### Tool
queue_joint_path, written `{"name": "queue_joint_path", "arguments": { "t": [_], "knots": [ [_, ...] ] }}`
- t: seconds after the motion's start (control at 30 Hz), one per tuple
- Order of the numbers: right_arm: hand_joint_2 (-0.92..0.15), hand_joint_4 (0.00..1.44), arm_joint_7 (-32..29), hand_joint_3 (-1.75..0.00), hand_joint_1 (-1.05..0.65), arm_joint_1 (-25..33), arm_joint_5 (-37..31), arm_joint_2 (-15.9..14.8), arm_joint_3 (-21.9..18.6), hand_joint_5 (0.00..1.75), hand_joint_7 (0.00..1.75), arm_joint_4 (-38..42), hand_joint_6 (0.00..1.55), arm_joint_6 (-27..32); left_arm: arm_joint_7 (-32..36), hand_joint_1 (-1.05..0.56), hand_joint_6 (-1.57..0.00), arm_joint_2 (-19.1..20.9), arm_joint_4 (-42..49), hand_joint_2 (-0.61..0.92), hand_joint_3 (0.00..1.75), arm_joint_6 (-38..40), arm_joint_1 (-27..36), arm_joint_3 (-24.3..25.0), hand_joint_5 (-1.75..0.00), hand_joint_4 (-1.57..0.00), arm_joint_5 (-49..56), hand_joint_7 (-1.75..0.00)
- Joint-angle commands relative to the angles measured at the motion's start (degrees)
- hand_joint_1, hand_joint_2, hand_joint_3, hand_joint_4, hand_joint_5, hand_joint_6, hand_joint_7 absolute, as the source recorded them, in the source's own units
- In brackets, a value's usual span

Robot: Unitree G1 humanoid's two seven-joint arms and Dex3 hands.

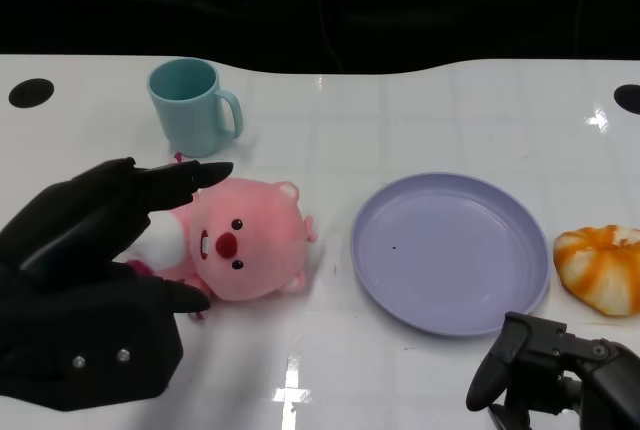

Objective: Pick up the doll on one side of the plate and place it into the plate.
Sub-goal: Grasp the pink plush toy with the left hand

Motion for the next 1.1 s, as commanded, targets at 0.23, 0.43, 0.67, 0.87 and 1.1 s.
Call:
{"name": "queue_joint_path", "arguments": {
  "t": [0.23,0.43,0.67,0.87,1.1],
  "knots": [
    [-0.56,0.64,-0.3,-1.07,-0.21,0.1,0.3,-0.1,-0.1,1.72,1.40,-0.8,0.59,0.3,-1.4,-0.73,-0.23,1.6,3.5,0.91,0.01,-0.2,-6.0,-3.6,-0.42,0.00,12.5,0.00],
    [-0.56,0.64,-0.5,-1.06,-0.21,0.3,0.2,0.0,0.0,1.72,1.40,-1.3,0.59,0.9,-1.4,-0.74,-0.24,0.8,9.1,0.91,0.00,0.0,-9.5,-6.8,-0.43,-0.01,17.6,-0.01],
    [-0.56,0.63,-0.6,-1.06,-0.22,0.5,0.4,0.0,0.1,1.73,1.41,-1.8,0.59,1.3,-0.2,-0.74,-0.23,-1.2,18.7,0.90,0.00,-0.5,-14.7,-10.3,-0.45,-0.03,21.8,0.00],
    [-0.57,0.64,-0.8,-1.05,-0.22,0.6,0.1,-0.1,0.3,1.73,1.41,-2.3,0.58,1.4,1.8,-0.75,-0.26,-3.4,28.8,0.90,0.00,-1.3,-19.2,-13.9,-0.46,-0.05,24.6,-0.01],
    [-0.56,0.64,-1.0,-1.07,-0.21,0.9,0.0,0.0,0.6,1.74,1.41,-2.8,0.58,1.6,4.7,-0.76,-0.26,-5.7,38.9,0.90,0.00,-2.1,-23.0,-17.3,-0.35,-0.09,25.8,0.00]
  ]
}}
